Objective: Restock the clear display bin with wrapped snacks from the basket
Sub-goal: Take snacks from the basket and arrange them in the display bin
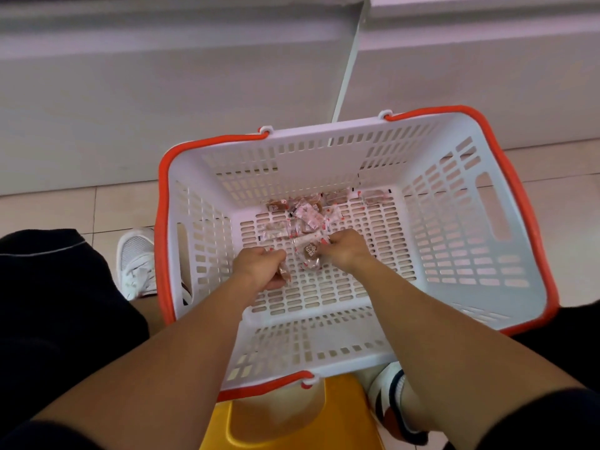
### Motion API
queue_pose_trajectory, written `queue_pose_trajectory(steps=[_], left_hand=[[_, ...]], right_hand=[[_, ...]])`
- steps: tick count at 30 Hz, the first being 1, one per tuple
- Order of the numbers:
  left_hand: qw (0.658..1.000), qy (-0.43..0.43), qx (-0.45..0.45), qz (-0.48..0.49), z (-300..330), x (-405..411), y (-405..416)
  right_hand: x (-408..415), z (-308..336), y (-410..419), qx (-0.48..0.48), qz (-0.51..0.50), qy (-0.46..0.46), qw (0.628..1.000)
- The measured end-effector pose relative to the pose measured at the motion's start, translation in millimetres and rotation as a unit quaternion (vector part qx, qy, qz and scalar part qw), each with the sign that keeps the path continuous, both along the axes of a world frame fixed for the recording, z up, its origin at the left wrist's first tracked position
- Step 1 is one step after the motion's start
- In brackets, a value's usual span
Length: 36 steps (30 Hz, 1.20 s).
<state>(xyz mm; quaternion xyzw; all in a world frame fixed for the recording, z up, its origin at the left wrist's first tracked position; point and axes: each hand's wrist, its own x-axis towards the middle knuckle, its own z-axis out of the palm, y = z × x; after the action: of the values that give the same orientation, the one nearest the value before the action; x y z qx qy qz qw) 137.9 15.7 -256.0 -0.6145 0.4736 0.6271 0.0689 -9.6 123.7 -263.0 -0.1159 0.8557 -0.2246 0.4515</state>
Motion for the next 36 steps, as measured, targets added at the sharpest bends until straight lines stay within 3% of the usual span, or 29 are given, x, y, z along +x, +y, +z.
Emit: queue_pose_trajectory(steps=[7,15,19,23,27,31,36], left_hand=[[0.999,0.003,0.037,-0.011,-7.7,-0.4,-3.3],[0.998,-0.012,0.065,0.007,-10.2,-6.3,-8.3],[0.996,0.019,0.08,0.032,-4.8,-4.7,-8.8],[0.992,0.069,0.097,0.028,13.6,-5.8,-10.9],[0.983,0.146,0.105,0.042,49.1,-17.0,-17.3],[0.969,0.233,0.074,0.021,109.5,-40.3,-20.1],[0.955,0.28,0.047,-0.088,206.3,-48.3,-23.2]], right_hand=[[5.7,-17.2,-16.2,-0.036,-0.081,0.025,0.996],[9.9,-23.9,-14.0,-0.066,0.006,-0.038,0.997],[4.6,-8.5,-11.3,-0.1,-0.02,-0.055,0.993],[-25.0,32.7,-8.9,-0.146,-0.068,-0.084,0.983],[-51.5,97.4,2.0,-0.196,-0.039,-0.208,0.957],[-47.9,160.9,-4.2,-0.224,0.037,-0.206,0.952],[-35.5,232.6,-8.3,-0.351,-0.023,-0.18,0.919]])
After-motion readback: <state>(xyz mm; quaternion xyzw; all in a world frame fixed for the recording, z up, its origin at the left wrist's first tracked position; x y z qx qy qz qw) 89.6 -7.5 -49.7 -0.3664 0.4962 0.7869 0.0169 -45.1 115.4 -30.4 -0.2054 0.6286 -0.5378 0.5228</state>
